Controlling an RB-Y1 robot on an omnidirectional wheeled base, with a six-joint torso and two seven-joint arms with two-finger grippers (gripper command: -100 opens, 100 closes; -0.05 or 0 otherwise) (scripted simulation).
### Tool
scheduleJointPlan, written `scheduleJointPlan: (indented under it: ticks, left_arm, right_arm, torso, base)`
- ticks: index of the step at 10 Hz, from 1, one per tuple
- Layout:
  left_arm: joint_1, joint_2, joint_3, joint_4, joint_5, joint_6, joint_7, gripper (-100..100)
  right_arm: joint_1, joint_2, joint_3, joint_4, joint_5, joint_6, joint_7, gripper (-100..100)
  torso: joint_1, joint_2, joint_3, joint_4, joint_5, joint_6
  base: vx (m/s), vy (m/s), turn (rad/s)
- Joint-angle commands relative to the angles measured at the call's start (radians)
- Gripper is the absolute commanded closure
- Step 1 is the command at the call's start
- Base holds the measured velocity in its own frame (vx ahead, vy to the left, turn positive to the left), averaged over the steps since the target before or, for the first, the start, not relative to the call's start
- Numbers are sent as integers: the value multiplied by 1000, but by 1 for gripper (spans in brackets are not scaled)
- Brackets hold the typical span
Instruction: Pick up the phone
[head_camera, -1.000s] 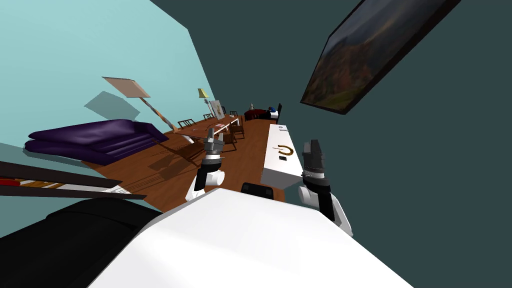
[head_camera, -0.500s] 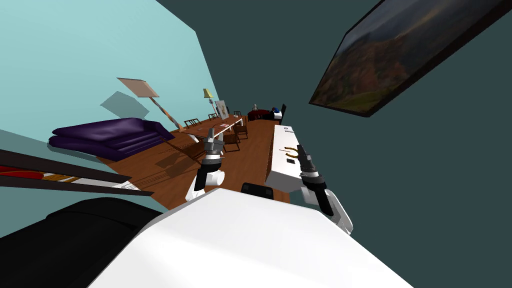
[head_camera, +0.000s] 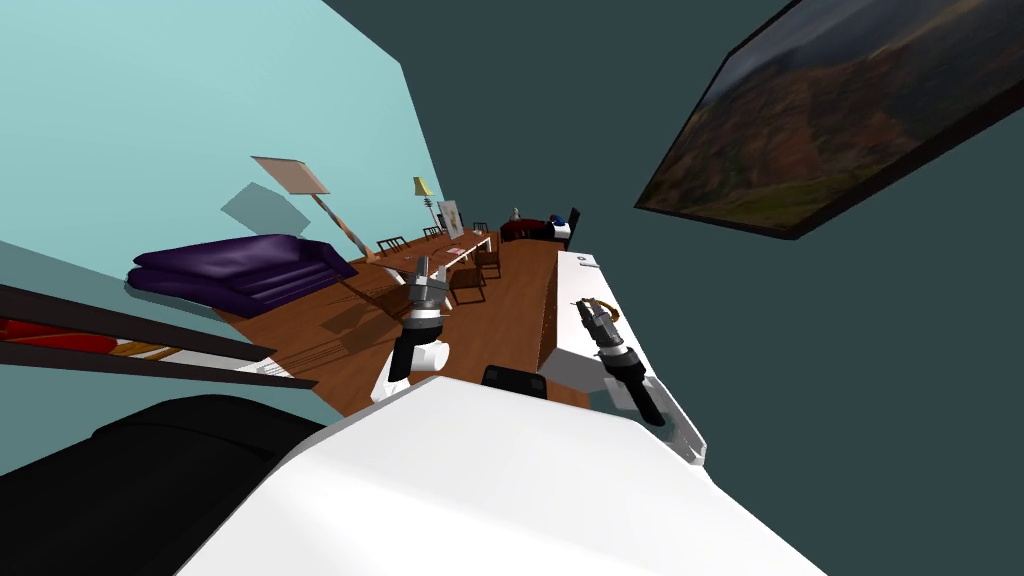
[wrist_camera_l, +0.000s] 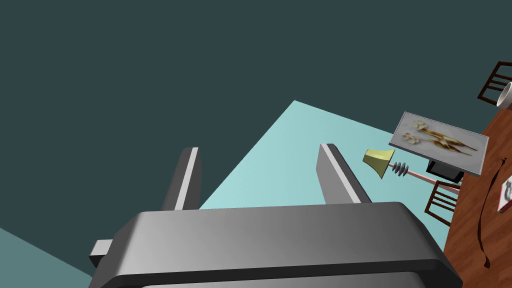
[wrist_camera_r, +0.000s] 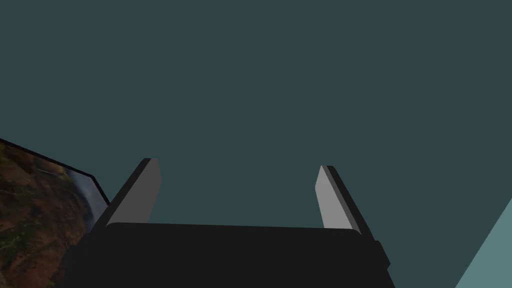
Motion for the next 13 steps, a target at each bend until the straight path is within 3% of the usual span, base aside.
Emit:
scheduleJointPlan:
  ticks: [1,5,8,9,10,13]
  left_arm:
    - [0,0,0,0,0,0,0,0]
    - [0,0,0,0,0,0,0,0]
    - [0,0,0,0,0,0,0,0]
    - [0,0,0,0,0,0,0,0]
    - [0,0,0,0,0,0,0,0]
    - [0,0,0,0,0,0,0,0]
  right_arm:
    - [-2,-21,6,39,13,-12,30,-100]
    - [-23,-147,53,191,93,-41,147,-100]
    - [-30,-197,72,259,121,-49,199,-100]
    - [-36,-240,93,296,148,-57,240,-100]
    - [-36,-243,93,317,148,-57,241,-100]
    - [-46,-333,139,407,203,-69,323,-100]
  torso:
    - [0,0,0,0,0,0]
    - [-4,1,0,0,-1,0]
    - [-5,-3,-2,-1,-1,0]
    - [-5,-5,-3,-1,-1,0]
    - [-4,-6,-4,-1,-1,0]
    - [-8,-2,-1,-1,-2,1]
  base:
    - [47,102,23]
    - [50,93,11]
    - [105,81,100]
    - [158,93,31]
    - [108,69,9]
    - [95,46,31]
